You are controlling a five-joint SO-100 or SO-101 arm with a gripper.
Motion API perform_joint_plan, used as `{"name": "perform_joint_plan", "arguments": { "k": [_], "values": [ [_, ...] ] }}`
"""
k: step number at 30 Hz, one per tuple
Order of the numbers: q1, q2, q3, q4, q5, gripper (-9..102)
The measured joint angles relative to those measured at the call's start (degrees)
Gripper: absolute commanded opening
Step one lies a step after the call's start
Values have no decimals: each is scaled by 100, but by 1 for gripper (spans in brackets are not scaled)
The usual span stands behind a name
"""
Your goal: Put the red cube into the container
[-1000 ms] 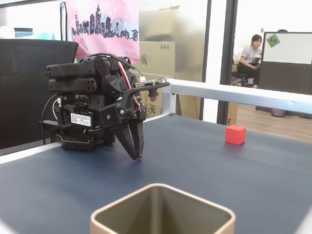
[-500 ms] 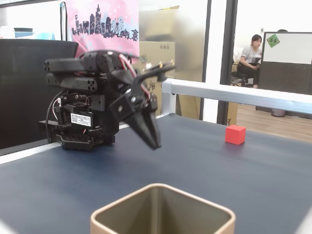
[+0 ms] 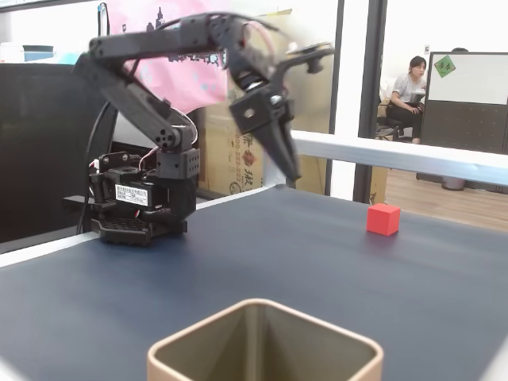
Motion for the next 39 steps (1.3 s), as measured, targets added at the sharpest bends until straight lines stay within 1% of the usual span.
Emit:
{"name": "perform_joint_plan", "arguments": {
  "k": [3, 6, 11, 16, 18, 21, 25, 30, 39],
  "values": [
    [-325, -835, -712, 185, 220, 0],
    [-668, -1670, -1441, 378, 659, 1],
    [-1213, -2856, -2496, 448, 1538, 2],
    [-1617, -3973, -3384, 422, 2224, 8],
    [-1740, -4456, -3814, 422, 2479, 14],
    [-1916, -5071, -4447, 422, 2760, 19],
    [-2083, -5801, -5212, 422, 3076, 27],
    [-2180, -6425, -5818, 369, 3243, 33],
    [-2162, -7022, -6038, 369, 3243, 35]
  ]
}}
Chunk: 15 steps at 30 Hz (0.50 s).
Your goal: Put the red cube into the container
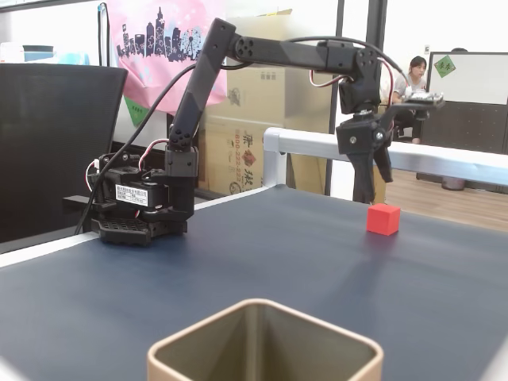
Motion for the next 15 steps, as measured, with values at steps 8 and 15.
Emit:
{"name": "perform_joint_plan", "arguments": {
  "k": [8, 15],
  "values": [
    [0, -352, -9, -141, 114, 36],
    [-35, -677, -229, -281, 325, 36]
  ]
}}
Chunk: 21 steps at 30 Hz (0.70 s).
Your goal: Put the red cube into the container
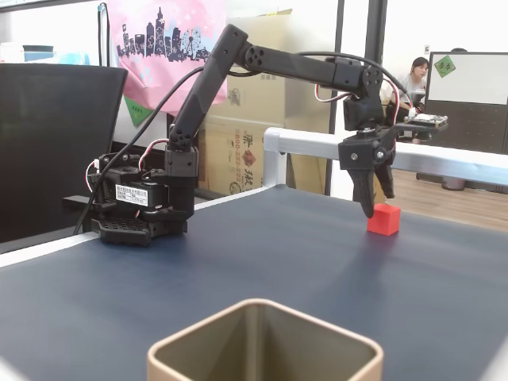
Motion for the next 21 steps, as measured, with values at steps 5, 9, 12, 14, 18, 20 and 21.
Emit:
{"name": "perform_joint_plan", "arguments": {
  "k": [5, 9, 12, 14, 18, 20, 21],
  "values": [
    [-35, -158, -44, -123, 53, 36],
    [-105, -308, -202, -123, 132, 36],
    [-97, -378, -290, -176, 167, 36],
    [-79, -431, -343, -193, 202, 36],
    [-105, -466, -387, -246, 255, 36],
    [-114, -466, -396, -246, 255, 36],
    [-114, -466, -396, -246, 255, 36]
  ]
}}
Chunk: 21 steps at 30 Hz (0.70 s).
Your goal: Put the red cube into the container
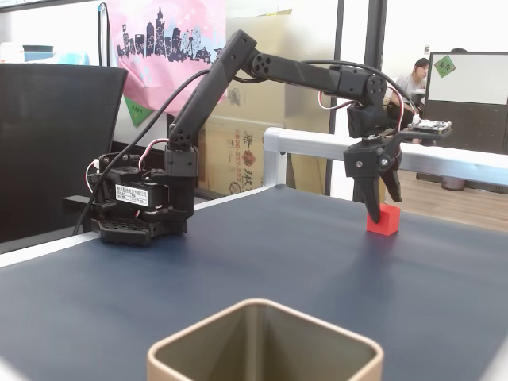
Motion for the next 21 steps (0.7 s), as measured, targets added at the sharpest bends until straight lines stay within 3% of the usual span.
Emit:
{"name": "perform_joint_plan", "arguments": {
  "k": [9, 21],
  "values": [
    [9, 0, 0, -44, 0, 32],
    [9, 0, 0, -185, 0, 8]
  ]
}}
